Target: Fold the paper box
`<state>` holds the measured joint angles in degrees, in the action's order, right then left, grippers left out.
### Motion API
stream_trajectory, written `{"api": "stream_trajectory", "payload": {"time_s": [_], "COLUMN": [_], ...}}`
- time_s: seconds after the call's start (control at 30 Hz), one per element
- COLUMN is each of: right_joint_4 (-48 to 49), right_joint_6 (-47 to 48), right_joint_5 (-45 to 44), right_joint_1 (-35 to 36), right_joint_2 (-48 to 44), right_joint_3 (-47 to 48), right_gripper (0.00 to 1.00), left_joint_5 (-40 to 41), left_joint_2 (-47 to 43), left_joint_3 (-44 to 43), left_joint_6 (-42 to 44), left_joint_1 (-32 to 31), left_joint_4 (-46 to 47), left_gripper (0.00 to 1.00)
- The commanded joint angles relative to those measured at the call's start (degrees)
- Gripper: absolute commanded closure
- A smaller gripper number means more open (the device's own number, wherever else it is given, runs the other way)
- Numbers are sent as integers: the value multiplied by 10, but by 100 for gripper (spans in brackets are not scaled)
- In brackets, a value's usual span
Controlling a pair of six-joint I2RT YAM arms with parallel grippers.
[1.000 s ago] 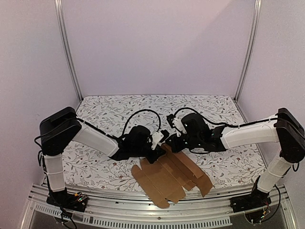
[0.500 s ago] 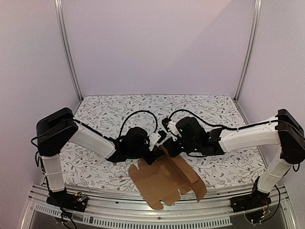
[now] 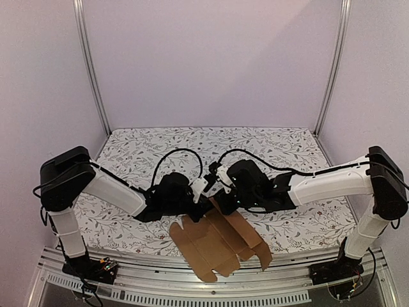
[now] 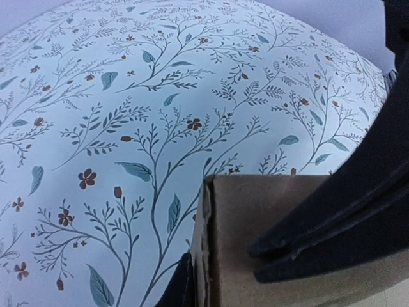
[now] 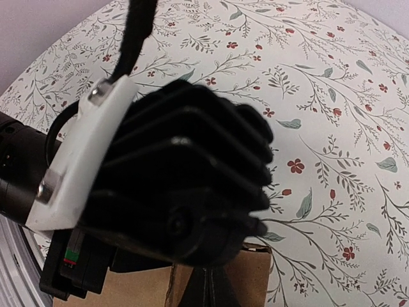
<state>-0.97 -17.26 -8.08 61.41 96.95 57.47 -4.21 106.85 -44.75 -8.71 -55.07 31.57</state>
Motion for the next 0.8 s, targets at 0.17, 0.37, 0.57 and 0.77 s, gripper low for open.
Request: {"api": "stream_trajectory", "payload": {"time_s": [0.17,0.37,0.57,0.77], "right_joint_4": [-70,-70,-77,-80], "right_joint_6": [5,-1,-9,-19], "right_joint_5": [1,0,-3,-4], "right_joint_1": [10,19,25,30], "right_joint_2": [27,45,49,50], "right_joint_3": [6,11,2,-14], "right_gripper": [100,100,100,100], "left_joint_5": [6,2,3,3], "left_joint_2": [-31,-32,-27,-25], "left_joint_3": [23,28,40,43], "left_joint_6": [-14,-13,-19,-23], "left_joint_1": [0,0,-1,-3], "left_joint_4": [38,38,49,55], "left_gripper": [99,97,93,89]}}
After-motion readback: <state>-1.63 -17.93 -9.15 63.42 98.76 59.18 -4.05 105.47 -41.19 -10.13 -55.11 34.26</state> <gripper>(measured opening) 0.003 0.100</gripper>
